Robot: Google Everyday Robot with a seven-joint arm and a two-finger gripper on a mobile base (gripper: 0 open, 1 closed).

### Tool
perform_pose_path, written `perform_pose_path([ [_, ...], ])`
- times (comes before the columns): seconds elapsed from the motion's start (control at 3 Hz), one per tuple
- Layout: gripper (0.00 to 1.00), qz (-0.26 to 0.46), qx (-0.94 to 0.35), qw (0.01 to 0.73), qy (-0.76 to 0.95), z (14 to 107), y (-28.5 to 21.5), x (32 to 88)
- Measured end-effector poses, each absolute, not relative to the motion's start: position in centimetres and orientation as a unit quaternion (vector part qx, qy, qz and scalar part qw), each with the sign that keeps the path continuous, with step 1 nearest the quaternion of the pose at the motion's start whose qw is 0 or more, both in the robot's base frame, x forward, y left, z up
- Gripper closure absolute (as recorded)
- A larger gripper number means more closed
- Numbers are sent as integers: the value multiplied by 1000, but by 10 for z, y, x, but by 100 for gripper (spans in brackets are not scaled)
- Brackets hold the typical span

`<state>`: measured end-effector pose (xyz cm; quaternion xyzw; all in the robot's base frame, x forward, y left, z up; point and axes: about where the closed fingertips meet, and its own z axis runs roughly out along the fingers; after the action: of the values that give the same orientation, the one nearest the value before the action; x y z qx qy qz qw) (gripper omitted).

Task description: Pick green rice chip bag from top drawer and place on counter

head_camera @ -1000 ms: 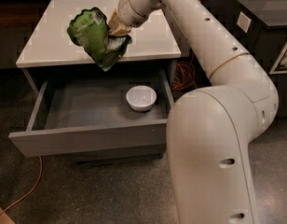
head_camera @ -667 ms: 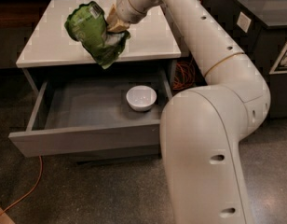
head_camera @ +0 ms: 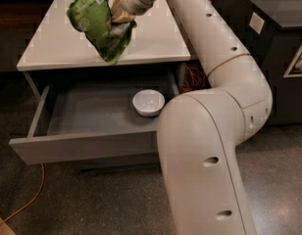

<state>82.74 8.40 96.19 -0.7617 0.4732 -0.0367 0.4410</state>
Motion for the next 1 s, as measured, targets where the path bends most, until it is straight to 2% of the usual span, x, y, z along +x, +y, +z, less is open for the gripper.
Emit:
perform_pose_path([
  [0.33, 98, -54, -758, 452, 466, 986, 89, 828],
  [1.0, 52, -59, -757, 451, 469, 987, 94, 832],
])
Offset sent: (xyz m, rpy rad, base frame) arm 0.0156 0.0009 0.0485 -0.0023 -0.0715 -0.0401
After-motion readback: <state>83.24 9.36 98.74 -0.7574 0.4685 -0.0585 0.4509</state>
